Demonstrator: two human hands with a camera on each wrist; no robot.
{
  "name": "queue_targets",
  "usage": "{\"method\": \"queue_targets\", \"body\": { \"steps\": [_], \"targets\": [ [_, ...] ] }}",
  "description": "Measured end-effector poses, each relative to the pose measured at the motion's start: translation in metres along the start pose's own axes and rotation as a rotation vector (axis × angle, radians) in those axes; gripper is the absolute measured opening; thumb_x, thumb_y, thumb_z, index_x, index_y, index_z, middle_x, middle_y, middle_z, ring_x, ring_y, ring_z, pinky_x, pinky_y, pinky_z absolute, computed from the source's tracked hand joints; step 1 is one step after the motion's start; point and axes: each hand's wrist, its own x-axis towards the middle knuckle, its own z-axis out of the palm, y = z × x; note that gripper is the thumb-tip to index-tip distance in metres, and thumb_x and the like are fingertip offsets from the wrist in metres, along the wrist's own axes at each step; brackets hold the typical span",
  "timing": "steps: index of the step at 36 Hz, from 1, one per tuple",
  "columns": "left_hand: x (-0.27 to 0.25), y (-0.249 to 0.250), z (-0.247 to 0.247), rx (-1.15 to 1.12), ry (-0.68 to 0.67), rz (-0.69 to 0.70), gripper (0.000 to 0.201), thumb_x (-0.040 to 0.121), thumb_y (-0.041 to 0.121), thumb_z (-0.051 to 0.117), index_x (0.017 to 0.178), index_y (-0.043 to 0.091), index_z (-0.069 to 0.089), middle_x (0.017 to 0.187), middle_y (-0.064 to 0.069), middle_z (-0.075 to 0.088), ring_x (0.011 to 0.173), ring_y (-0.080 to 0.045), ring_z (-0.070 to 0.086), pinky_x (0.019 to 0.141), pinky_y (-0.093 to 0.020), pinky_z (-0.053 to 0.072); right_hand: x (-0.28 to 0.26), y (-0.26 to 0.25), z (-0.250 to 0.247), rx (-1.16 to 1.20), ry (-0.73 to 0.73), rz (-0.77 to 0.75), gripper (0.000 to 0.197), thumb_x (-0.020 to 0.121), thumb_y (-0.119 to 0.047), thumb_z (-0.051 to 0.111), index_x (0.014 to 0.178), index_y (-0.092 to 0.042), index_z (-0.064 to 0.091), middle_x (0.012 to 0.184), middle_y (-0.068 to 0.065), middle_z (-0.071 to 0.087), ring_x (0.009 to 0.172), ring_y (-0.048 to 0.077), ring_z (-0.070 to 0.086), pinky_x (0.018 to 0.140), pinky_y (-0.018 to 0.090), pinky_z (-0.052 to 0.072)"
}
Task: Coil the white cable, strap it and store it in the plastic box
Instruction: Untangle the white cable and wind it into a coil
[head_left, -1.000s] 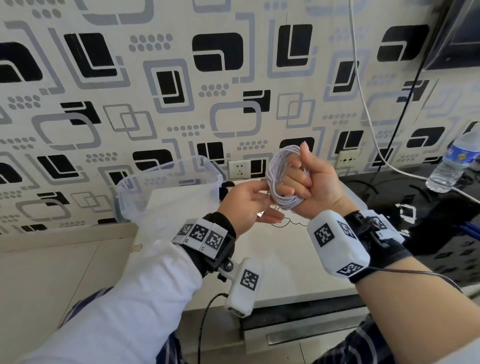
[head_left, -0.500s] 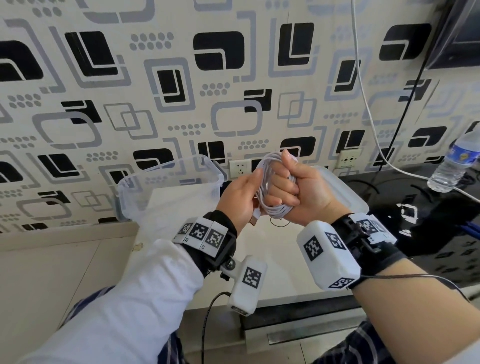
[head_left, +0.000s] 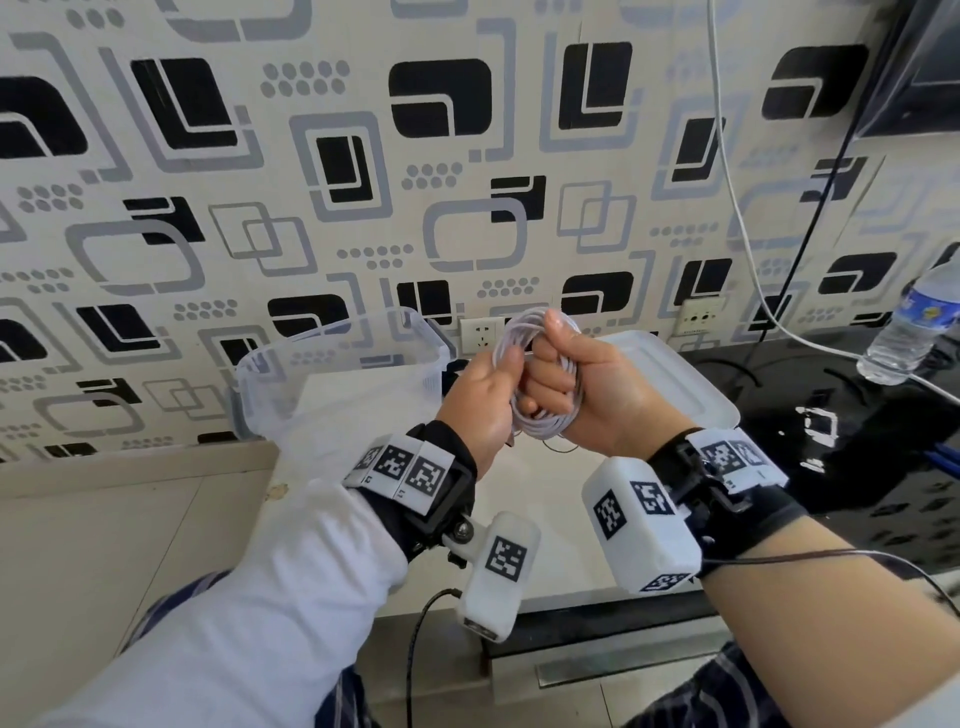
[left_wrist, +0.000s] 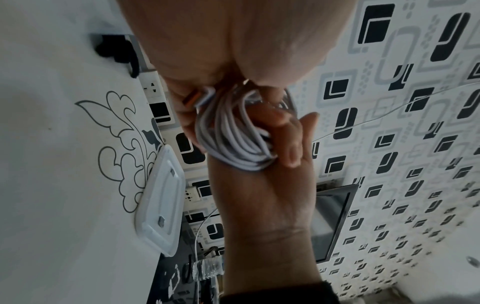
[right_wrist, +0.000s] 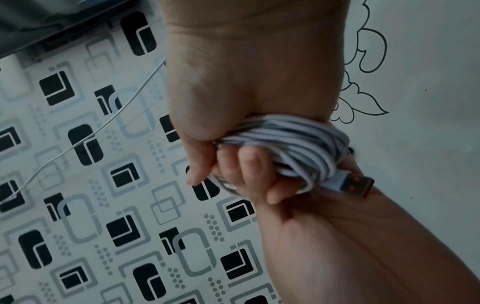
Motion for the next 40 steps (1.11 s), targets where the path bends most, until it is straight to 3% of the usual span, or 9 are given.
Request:
{"method": "queue_targets", "body": {
  "steps": [7, 13, 16, 18, 23, 27, 33, 36, 40],
  "targets": [
    [0.002, 0.002, -0.002, 0.070, 0.037, 0.085, 0.037, 0.106, 0.025, 0.033, 0.084, 0.006, 0.055, 0.062, -0.002, 0.051, 0.043, -0.004, 0.046, 0.042, -0.015, 0.036, 0.004, 0.016, 0.005, -0.308, 0.344, -0.251, 0.033, 0.094, -0.032, 0.054, 0.066, -0.014, 0.058, 0.051, 0.007, 0.039, 0.045, 0.021, 0.041, 0.055, 0.036, 0.041],
    [0.001, 0.000, -0.003, 0.162, 0.030, 0.169, 0.036, 0.106, 0.023, 0.034, 0.081, 0.013, 0.058, 0.071, 0.000, 0.060, 0.055, 0.000, 0.055, 0.052, -0.018, 0.039, 0.005, 0.024, 0.006, -0.615, 0.478, -0.321, 0.027, 0.095, -0.035, 0.053, 0.079, -0.016, 0.061, 0.057, -0.001, 0.056, 0.054, 0.017, 0.054, 0.057, 0.034, 0.045],
    [0.002, -0.002, -0.003, 0.170, 0.047, 0.127, 0.028, 0.105, 0.027, 0.037, 0.110, 0.013, 0.060, 0.101, -0.005, 0.070, 0.093, -0.008, 0.067, 0.069, -0.027, 0.048, 0.006, 0.021, 0.005, -0.616, 0.470, -0.287, 0.025, 0.098, -0.034, 0.049, 0.091, -0.018, 0.067, 0.083, 0.003, 0.071, 0.083, 0.022, 0.067, 0.081, 0.043, 0.055],
    [0.002, -0.005, -0.003, 0.190, 0.032, 0.089, 0.031, 0.104, 0.032, 0.038, 0.121, 0.014, 0.055, 0.108, -0.004, 0.069, 0.101, -0.013, 0.067, 0.068, -0.030, 0.046, 0.004, 0.019, 0.005, -0.617, 0.467, -0.252, 0.028, 0.098, -0.036, 0.048, 0.094, -0.019, 0.069, 0.093, 0.007, 0.072, 0.095, 0.027, 0.067, 0.091, 0.049, 0.053],
    [-0.002, -0.001, -0.004, 0.187, -0.089, 0.158, 0.022, 0.104, 0.025, 0.040, 0.119, 0.014, 0.053, 0.094, -0.003, 0.066, 0.078, 0.001, 0.064, 0.068, -0.017, 0.046, 0.002, 0.021, 0.001, -0.574, 0.422, -0.187, 0.048, 0.098, -0.044, 0.043, 0.101, -0.005, 0.069, 0.099, 0.022, 0.070, 0.097, 0.037, 0.067, 0.093, 0.055, 0.050],
    [-0.008, 0.005, -0.003, 0.138, -0.237, 0.209, 0.016, 0.103, 0.015, 0.042, 0.116, 0.020, 0.048, 0.080, 0.008, 0.058, 0.057, 0.013, 0.057, 0.050, -0.002, 0.039, -0.001, 0.022, 0.003, -0.584, 0.380, -0.146, 0.054, 0.099, -0.046, 0.037, 0.102, -0.001, 0.067, 0.095, 0.023, 0.070, 0.093, 0.035, 0.069, 0.082, 0.047, 0.055],
    [-0.007, 0.007, -0.007, 0.099, -0.284, 0.146, 0.029, 0.100, 0.021, 0.047, 0.127, 0.010, 0.046, 0.085, 0.005, 0.061, 0.061, 0.011, 0.060, 0.049, -0.004, 0.040, -0.003, 0.025, 0.012, -0.681, 0.322, -0.103, 0.068, 0.091, -0.064, 0.037, 0.108, -0.004, 0.065, 0.101, 0.027, 0.068, 0.097, 0.040, 0.067, 0.088, 0.061, 0.050],
    [-0.006, 0.006, -0.009, 0.077, -0.323, 0.111, 0.030, 0.097, 0.022, 0.052, 0.124, 0.009, 0.047, 0.080, 0.005, 0.060, 0.058, 0.007, 0.060, 0.047, -0.008, 0.042, -0.004, 0.024, 0.013, -0.679, 0.312, -0.085, 0.059, 0.095, -0.058, 0.033, 0.099, -0.011, 0.068, 0.101, 0.026, 0.068, 0.099, 0.039, 0.066, 0.091, 0.059, 0.049],
    [-0.007, 0.006, -0.013, 0.049, -0.344, 0.053, 0.054, 0.071, 0.051, 0.071, 0.116, 0.027, 0.052, 0.092, -0.002, 0.067, 0.080, -0.009, 0.067, 0.055, -0.025, 0.049, -0.006, 0.024, 0.013, -0.560, 0.279, 0.003, 0.051, 0.101, -0.044, 0.034, 0.119, -0.003, 0.060, 0.114, 0.028, 0.064, 0.107, 0.039, 0.063, 0.097, 0.058, 0.046]
  ]
}}
